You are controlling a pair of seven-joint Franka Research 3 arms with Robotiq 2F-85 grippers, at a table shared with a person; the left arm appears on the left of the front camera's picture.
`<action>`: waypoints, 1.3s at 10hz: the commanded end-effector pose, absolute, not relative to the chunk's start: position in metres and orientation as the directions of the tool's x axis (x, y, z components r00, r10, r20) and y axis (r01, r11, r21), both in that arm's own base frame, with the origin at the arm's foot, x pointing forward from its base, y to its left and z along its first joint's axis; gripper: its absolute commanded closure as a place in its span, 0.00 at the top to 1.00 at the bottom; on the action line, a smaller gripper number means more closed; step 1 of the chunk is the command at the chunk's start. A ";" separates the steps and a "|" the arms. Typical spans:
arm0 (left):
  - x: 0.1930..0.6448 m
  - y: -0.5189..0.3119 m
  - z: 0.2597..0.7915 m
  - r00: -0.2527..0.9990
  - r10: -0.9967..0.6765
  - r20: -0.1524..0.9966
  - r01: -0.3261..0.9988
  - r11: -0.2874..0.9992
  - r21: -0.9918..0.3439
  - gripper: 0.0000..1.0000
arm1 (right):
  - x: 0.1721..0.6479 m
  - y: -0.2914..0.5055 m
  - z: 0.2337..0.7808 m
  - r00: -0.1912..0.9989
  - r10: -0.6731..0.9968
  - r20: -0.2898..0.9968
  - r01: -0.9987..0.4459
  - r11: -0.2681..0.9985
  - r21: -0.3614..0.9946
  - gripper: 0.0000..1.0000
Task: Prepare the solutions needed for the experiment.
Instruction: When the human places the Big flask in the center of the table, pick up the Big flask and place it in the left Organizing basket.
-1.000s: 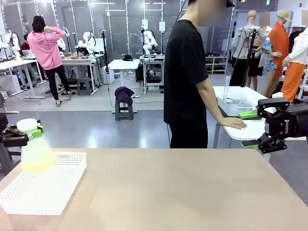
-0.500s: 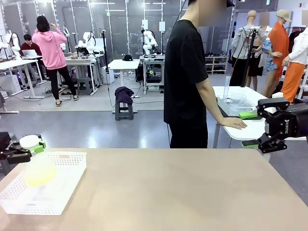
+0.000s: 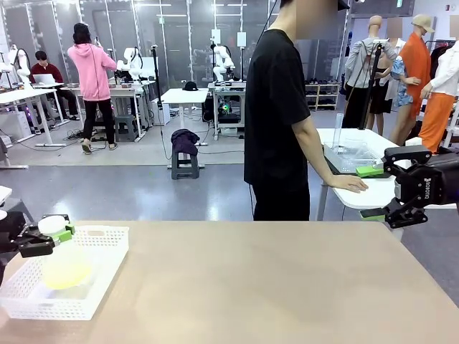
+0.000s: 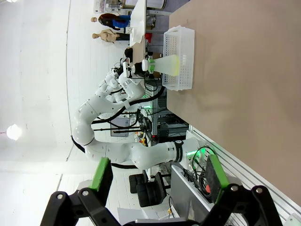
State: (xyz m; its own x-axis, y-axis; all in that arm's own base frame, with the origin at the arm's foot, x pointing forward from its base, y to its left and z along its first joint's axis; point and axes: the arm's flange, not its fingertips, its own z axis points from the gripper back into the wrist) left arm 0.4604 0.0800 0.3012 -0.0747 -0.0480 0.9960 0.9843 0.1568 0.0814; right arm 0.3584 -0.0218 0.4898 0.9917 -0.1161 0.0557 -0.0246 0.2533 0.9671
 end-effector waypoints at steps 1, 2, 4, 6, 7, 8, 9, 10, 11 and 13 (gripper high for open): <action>0.468 0.076 0.296 -0.118 -0.043 0.992 0.981 0.148 0.123 0.00 | 0.359 -0.022 0.490 0.991 -0.118 0.059 -0.028 0.246 0.969 1.00; 0.469 0.076 0.292 -0.115 -0.051 0.992 0.983 0.137 0.121 0.00 | 0.359 -0.022 0.490 0.991 -0.118 0.059 -0.028 0.246 0.969 1.00; 0.473 0.072 0.285 -0.100 -0.051 0.994 0.987 0.121 0.106 0.00 | 0.359 -0.022 0.490 0.991 -0.118 0.059 -0.028 0.246 0.969 1.00; 0.475 0.072 0.283 -0.086 -0.056 0.995 0.989 0.114 0.092 0.00 | 0.359 -0.022 0.490 0.991 -0.118 0.059 -0.028 0.246 0.969 1.00; 0.475 0.071 0.283 -0.067 -0.050 0.996 0.992 0.106 0.072 0.26 | 0.359 -0.022 0.490 0.991 -0.118 0.059 -0.028 0.246 0.969 1.00; 0.475 0.071 0.282 -0.052 -0.039 0.998 0.995 0.083 0.055 0.40 | 0.359 -0.022 0.490 0.991 -0.118 0.059 -0.028 0.246 0.969 1.00; 0.475 0.071 0.282 -0.051 -0.042 0.998 0.995 0.081 0.054 0.46 | 0.359 -0.022 0.490 0.991 -0.118 0.059 -0.028 0.246 0.969 1.00; 0.475 0.072 0.281 -0.054 -0.039 0.998 0.995 0.080 0.057 0.60 | 0.359 -0.022 0.490 0.991 -0.118 0.059 -0.028 0.246 0.969 1.00; 0.474 0.073 0.281 -0.057 -0.035 0.998 0.995 0.082 0.060 0.66 | 0.359 -0.022 0.490 0.991 -0.118 0.059 -0.028 0.246 0.969 1.00; 0.474 0.076 0.281 -0.053 -0.057 0.997 0.994 0.093 0.059 0.64 | 0.359 -0.022 0.490 0.991 -0.118 0.059 -0.028 0.246 0.969 1.00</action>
